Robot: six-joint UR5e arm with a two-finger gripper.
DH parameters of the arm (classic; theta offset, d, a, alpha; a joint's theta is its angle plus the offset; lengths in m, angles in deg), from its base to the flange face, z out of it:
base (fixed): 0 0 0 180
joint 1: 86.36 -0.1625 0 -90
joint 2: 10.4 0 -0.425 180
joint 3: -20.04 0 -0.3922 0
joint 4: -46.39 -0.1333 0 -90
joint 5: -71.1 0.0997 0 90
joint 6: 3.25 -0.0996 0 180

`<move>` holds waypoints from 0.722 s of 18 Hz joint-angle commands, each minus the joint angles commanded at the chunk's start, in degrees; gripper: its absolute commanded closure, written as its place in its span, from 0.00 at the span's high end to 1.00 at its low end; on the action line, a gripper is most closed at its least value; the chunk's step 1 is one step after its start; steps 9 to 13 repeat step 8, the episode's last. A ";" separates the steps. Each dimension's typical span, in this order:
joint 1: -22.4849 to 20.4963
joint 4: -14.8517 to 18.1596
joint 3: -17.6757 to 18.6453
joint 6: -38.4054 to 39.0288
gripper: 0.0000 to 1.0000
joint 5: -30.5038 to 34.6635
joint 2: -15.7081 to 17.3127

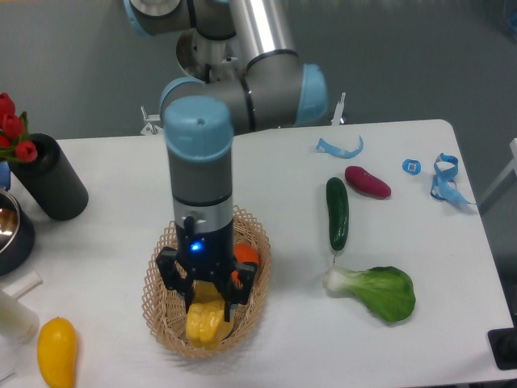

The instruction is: Pick up the yellow pepper from the basket

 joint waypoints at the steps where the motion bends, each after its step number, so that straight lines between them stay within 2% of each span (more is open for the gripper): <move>1: -0.09 0.09 -0.44 -0.53 0.08 0.00 0.00; 13: -1.23 0.09 -1.23 -1.06 0.08 0.00 0.00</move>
